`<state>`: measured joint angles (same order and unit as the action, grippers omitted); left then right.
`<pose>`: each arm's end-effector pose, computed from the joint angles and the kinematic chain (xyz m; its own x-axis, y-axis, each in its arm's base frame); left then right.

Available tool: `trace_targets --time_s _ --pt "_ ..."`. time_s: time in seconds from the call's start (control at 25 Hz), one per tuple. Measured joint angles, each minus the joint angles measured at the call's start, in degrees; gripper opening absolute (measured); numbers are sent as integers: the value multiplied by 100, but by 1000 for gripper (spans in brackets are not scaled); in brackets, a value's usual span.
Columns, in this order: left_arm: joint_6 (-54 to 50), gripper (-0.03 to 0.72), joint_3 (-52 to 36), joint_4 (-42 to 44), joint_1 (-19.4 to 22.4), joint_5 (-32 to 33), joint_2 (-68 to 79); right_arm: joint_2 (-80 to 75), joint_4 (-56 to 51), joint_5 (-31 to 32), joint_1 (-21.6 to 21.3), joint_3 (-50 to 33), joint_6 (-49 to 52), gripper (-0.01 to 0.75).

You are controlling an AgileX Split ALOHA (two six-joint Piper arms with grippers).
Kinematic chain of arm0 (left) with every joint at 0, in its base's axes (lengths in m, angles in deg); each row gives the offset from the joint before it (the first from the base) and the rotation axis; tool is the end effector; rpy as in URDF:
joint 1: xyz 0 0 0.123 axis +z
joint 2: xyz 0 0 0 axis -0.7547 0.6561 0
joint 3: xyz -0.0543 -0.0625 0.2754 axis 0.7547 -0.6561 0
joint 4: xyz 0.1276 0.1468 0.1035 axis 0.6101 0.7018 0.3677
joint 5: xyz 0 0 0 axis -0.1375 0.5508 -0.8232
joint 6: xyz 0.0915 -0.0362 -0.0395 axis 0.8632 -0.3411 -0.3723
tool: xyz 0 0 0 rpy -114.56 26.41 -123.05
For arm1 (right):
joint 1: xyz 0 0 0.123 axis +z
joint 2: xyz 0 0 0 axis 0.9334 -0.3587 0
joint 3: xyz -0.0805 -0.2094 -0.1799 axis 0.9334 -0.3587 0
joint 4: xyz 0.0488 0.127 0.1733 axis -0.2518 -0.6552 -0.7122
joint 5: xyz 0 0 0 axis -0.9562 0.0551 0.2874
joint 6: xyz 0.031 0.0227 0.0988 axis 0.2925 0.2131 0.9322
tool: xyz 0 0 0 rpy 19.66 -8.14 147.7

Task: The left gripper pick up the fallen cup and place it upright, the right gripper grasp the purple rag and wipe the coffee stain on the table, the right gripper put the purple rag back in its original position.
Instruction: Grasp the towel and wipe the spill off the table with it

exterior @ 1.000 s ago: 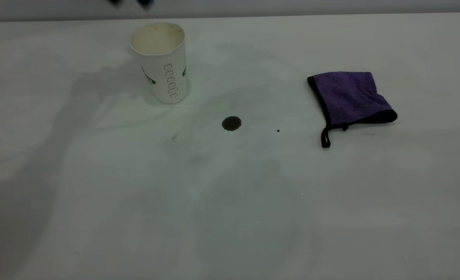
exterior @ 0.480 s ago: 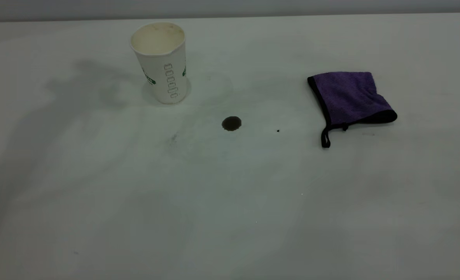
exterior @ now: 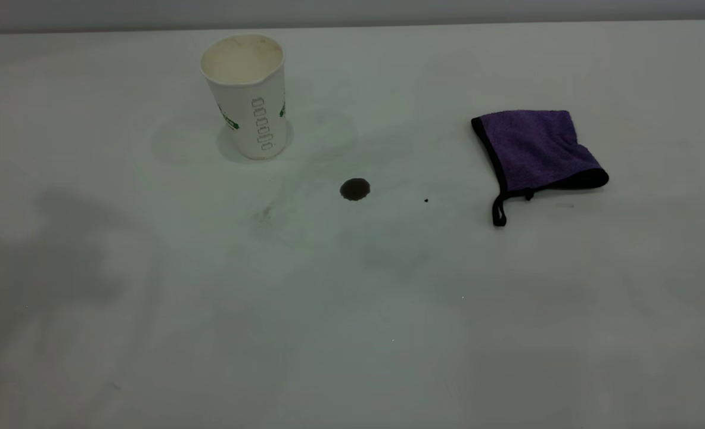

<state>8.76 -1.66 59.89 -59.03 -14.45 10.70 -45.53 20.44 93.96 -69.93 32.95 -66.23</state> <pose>0.2342 -0.0456 0.3789 -0.7917 0.2980 -0.5334 0.3215 0.9455 0.0512 -0.0256 0.0067 0.2398 -0.5317 -0.0645 -0.8445 -0.0725 0.9969 -0.0305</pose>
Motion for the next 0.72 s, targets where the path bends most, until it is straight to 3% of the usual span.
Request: trace_targets --time_s 0.44,0.72 --pt "-467 288 -3221 -23 12 0 -2865 0 0 0 0 0 0 238" --pt "-582 288 -4405 -28 638 -24 -5009 0 -5 0 0 0 0 238"
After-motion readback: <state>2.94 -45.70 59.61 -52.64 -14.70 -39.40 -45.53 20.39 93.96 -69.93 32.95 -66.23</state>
